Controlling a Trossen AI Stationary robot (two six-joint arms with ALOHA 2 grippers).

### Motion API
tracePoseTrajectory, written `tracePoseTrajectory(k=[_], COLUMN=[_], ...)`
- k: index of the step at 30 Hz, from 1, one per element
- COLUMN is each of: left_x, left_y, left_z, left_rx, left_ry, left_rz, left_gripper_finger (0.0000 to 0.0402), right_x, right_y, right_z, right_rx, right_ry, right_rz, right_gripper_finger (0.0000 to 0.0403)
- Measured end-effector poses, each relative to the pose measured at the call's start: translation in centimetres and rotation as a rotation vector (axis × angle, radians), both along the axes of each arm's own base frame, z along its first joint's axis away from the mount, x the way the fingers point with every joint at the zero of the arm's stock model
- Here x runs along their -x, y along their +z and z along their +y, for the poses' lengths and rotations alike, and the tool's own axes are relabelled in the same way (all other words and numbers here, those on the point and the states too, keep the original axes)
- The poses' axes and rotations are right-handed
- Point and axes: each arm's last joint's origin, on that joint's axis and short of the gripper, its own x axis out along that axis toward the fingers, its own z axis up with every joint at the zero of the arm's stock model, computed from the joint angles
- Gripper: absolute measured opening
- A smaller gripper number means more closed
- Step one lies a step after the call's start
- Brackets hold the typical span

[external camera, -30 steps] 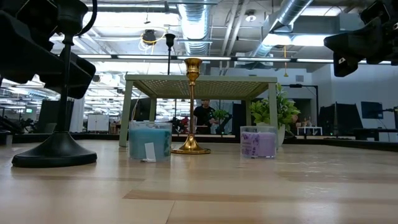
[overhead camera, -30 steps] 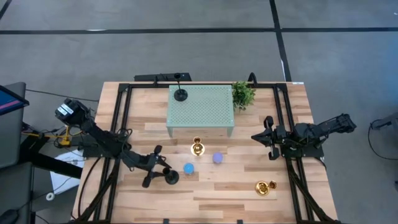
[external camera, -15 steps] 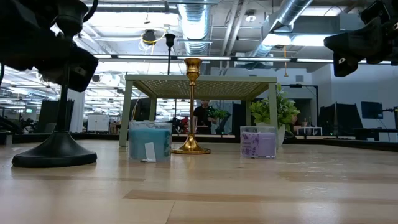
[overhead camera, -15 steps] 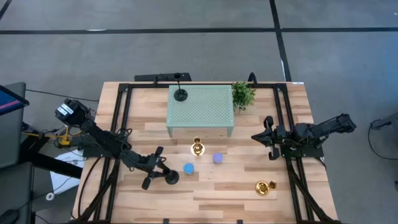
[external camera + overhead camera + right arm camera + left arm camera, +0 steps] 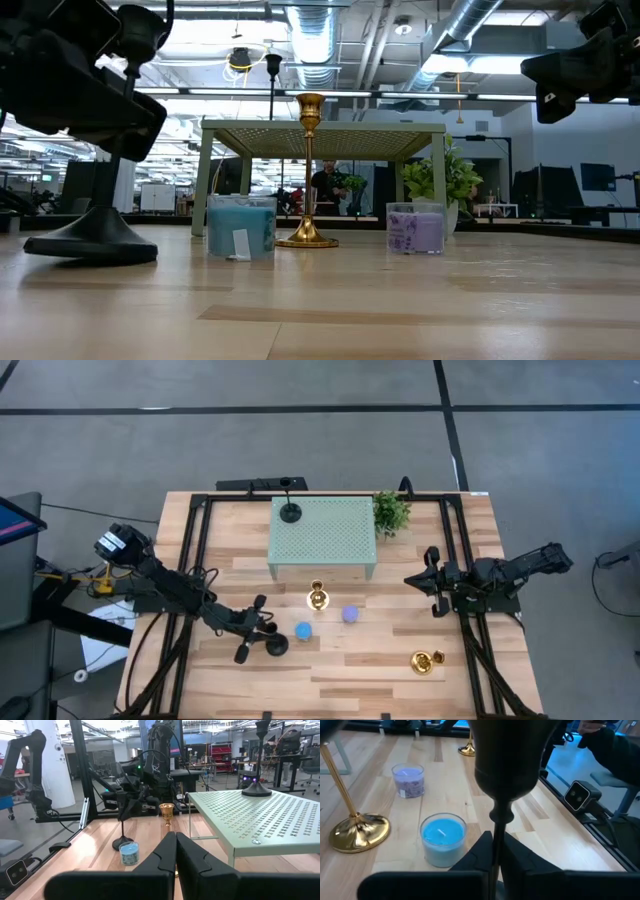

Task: Pick & Place candle stick holders
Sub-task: Put the black candle holder on the shelf

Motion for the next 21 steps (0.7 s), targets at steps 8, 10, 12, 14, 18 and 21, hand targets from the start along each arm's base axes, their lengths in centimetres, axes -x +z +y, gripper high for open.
tracePoseTrajectory(k=[8,10,12,14,18,21], left_x=[-0.1,-0.2,-0.3,-0.3,-0.3,-0.3], left_y=[1.8,2.7,3.5,4.1,5.3,6.7], left_z=[0.1,0.0,0.1,0.2,0.7,1.4], left_rx=[0.02,0.041,0.059,0.054,0.006,-0.065], left_ry=[0.033,0.045,0.065,0.092,0.195,0.279], left_rz=[-0.086,-0.12,-0.147,-0.145,-0.097,-0.065], left_gripper_finger=[0.0014,0.0015,0.0016,0.0015,0.0015,0.0015], right_x=[0.0,0.0,0.0,0.0,0.0,0.0], right_y=[0.0,0.0,0.0,0.0,0.0,0.0], right_z=[0.0,0.0,0.0,0.0,0.0,0.0], right_rx=[0.0,0.0,0.0,0.0,0.0,0.0], right_ry=[0.0,0.0,0.0,0.0,0.0,0.0], right_rz=[0.0,0.0,0.0,0.0,0.0,0.0], right_gripper_finger=[0.0,0.0,0.0,0.0,0.0,0.0])
